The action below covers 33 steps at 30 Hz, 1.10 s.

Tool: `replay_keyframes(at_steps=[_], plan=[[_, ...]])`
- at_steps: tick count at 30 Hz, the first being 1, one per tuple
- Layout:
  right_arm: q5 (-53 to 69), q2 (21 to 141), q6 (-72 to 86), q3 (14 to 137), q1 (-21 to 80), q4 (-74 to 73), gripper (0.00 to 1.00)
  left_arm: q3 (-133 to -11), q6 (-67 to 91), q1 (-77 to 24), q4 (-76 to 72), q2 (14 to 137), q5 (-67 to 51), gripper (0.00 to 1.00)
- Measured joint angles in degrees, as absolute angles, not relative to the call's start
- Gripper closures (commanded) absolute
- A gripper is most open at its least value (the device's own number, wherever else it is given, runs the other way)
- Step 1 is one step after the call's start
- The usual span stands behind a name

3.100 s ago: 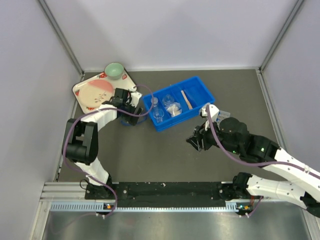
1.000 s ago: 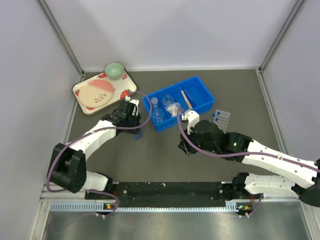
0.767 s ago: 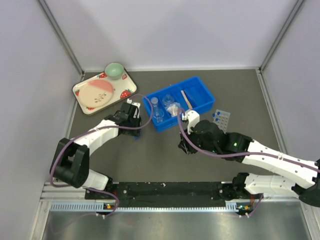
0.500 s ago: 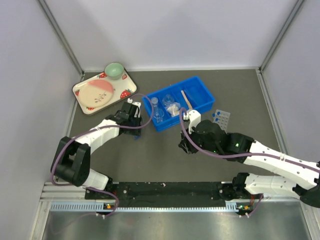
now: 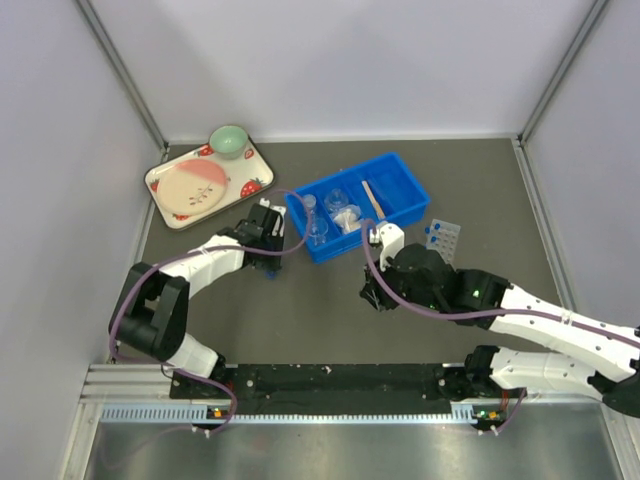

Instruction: Organize the chemistry lab equipment

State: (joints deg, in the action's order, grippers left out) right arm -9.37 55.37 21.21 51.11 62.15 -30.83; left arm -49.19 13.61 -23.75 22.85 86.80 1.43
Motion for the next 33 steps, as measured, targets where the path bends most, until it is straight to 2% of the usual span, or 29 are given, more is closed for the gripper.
replay_keyframes(at_steps=[11, 17, 21, 27, 33], plan=[[-9.28, 55.18, 21.82, 50.98, 62.54, -30.81, 0.62, -49.71, 13.32, -23.75, 23.81, 85.58, 1.10, 1.00], [-7.84, 56.64, 22.74, 50.72, 62.89, -27.83, 0.62, -49.78, 13.41, -23.79, 25.02, 75.46, -2.46, 1.00], [-7.68, 56.64, 23.73, 49.39, 62.89, -25.63, 0.62, -49.95, 14.04, -23.83, 24.01, 66.11, -9.04, 1.00], [-8.08, 55.48, 26.35, 47.77, 62.89, -22.44, 0.59, -49.89, 18.26, -24.01, 20.14, 59.79, -21.32, 1.00], [-11.11, 49.63, 29.39, 45.67, 62.39, -20.10, 0.51, -44.95, 27.18, -24.05, 8.25, 55.75, -35.33, 1.00]])
